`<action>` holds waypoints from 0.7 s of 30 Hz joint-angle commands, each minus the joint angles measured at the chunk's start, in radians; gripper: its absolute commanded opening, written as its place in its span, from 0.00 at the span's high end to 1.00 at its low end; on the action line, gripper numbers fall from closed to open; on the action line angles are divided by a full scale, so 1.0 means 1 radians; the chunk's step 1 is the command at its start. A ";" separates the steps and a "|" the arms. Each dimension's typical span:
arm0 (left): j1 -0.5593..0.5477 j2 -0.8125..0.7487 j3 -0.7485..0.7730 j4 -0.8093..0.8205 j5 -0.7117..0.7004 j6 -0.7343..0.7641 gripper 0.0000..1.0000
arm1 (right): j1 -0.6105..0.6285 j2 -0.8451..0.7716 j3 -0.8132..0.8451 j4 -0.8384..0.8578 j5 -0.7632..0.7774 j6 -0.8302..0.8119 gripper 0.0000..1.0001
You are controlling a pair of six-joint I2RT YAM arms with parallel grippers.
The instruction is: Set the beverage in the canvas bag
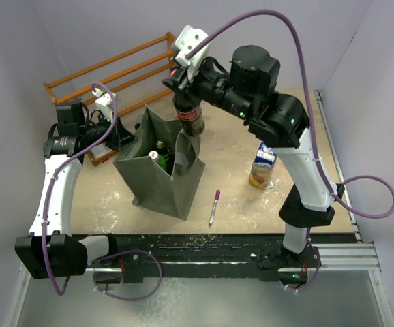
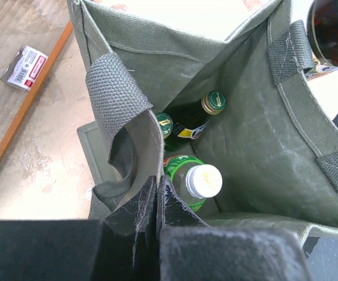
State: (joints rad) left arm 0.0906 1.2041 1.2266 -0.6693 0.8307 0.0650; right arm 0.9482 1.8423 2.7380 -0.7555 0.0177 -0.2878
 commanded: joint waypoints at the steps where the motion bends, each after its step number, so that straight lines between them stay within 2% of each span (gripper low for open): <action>1: 0.003 0.002 0.025 0.008 -0.010 0.021 1.00 | 0.089 -0.051 0.077 0.409 0.067 -0.151 1.00; 10: 0.003 -0.006 0.018 0.008 -0.005 0.021 1.00 | 0.166 -0.020 0.064 0.490 0.072 -0.150 1.00; 21: 0.003 -0.027 0.012 0.008 0.003 0.011 1.00 | 0.161 -0.087 -0.227 0.531 -0.005 -0.060 1.00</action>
State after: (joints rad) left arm 0.0906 1.2018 1.2266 -0.6697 0.8299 0.0669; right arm 1.1141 1.8580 2.5576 -0.4858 0.0498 -0.3351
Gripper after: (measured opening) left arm 0.011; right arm 0.353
